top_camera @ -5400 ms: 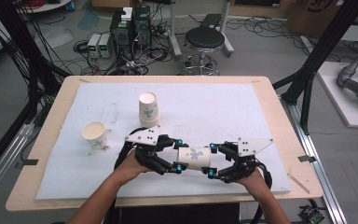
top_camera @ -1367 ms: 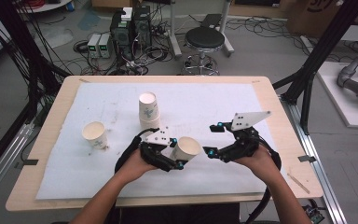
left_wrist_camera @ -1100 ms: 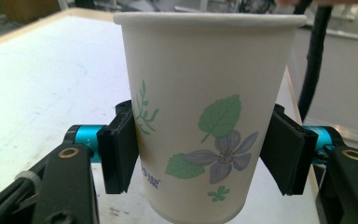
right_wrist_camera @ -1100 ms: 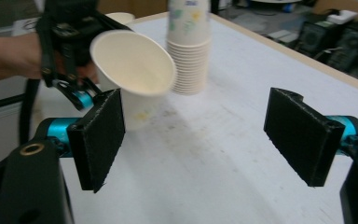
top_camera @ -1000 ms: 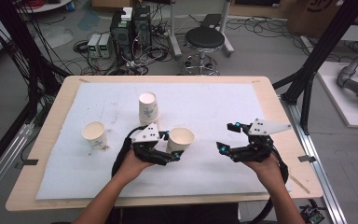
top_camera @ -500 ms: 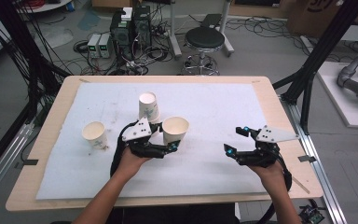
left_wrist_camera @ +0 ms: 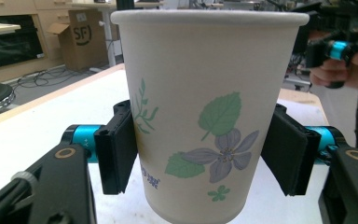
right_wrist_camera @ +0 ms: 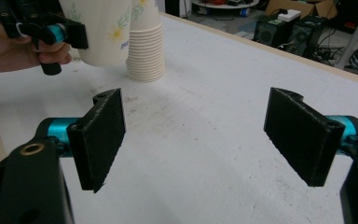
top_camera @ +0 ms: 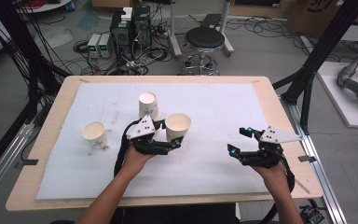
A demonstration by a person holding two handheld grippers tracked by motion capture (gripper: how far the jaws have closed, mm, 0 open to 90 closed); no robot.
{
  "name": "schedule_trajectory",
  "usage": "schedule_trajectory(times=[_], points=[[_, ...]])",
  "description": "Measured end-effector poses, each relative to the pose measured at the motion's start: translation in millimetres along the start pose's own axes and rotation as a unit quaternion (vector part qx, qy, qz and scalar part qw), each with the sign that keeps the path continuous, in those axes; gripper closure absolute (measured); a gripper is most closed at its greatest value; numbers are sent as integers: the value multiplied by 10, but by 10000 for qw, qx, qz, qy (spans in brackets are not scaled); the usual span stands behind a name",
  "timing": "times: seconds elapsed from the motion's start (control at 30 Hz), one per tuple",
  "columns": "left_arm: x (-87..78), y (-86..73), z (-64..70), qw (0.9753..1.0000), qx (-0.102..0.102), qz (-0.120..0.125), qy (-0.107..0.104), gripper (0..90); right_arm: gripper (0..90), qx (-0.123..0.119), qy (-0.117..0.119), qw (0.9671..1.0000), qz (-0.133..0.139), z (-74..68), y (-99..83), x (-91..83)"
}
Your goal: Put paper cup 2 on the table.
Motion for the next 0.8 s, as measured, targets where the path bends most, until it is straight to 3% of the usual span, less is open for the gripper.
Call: schedule_trajectory(times=[0.17, 0.5, 0.8], points=[[152, 39, -67, 9998, 78, 30, 175, 330, 209, 11, -28, 10000, -31, 7, -22, -14], [553, -48, -165, 9990, -409, 98, 169, 327, 210, 56, -134, 9999, 23, 58, -35, -66], [840, -250, -148, 9987, -370, -290, 219, 326, 209, 45, -55, 10000, 2, 55, -59, -55]])
Point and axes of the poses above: each handheld gripper's, and its own axes: x roughly forward along the jaws, y roughly out of its top, z roughly to its right, the point moved 8 cm from there along x, roughly forward along the jaws, and after that the axes turned 2 degrees about z, right-handed, at the moved point
